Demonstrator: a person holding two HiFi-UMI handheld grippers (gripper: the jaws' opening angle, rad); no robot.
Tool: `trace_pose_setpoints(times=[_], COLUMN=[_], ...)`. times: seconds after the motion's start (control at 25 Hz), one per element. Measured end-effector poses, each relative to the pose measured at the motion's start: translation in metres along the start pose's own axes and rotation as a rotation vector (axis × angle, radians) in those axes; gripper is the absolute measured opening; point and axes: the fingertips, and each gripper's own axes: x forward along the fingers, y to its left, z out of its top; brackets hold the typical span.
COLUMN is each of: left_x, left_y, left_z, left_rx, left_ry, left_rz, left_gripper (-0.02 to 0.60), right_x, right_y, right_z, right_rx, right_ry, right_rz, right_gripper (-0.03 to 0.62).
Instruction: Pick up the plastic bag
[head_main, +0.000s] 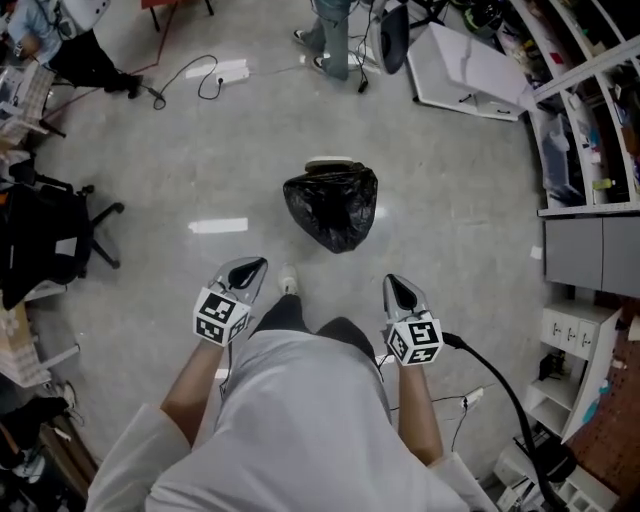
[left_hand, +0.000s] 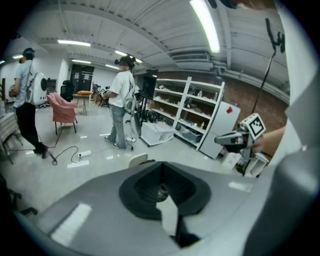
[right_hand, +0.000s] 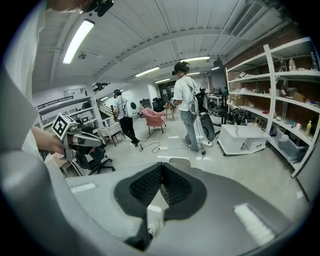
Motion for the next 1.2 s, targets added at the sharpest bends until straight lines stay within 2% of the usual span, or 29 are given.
trace_pose_setpoints(times=[0.2, 0.4, 0.72, 0.88, 1.08, 1.2], left_x=[0.021, 0.058, 0.118, 0.156, 0.213, 0.251], left_y=[0.021, 0.030, 0.044, 0.061, 0.099, 0.124], left_z=[-0.007, -0.010, -0.022, -0.048, -0.108, -0.148], left_rx=[-0.060, -0.103, -0.144, -0.193, -0.317, -0.399], left_ry=[0.024, 0.030, 0.055, 0.084, 0.150, 0.179], left_rz=[-0.005, 0.036, 0.127, 0.154, 0.171, 0.172], left_gripper=[0.005, 0.005, 0.005, 0.005, 0.005, 0.044], right_x=[0.027, 0.054, 0.119, 0.159, 0.218, 0.256], right_y=[-0.006, -0.049, -0.110, -0.141, -0.167, -0.175], right_z=[0.003, -0.001, -0.023, -0.055, -0.100, -0.128], right_rx=[0.009, -0.004, -0.056, -0.050, -0.047, -0.046], right_ry=[0.048, 0.098, 0.188, 0.252, 0.326, 0.352], right_rz=[0.010, 0.046, 0.166, 0.199, 0.232, 0.247], right_gripper=[0.003, 0.003, 0.003, 0.003, 0.035, 0.041])
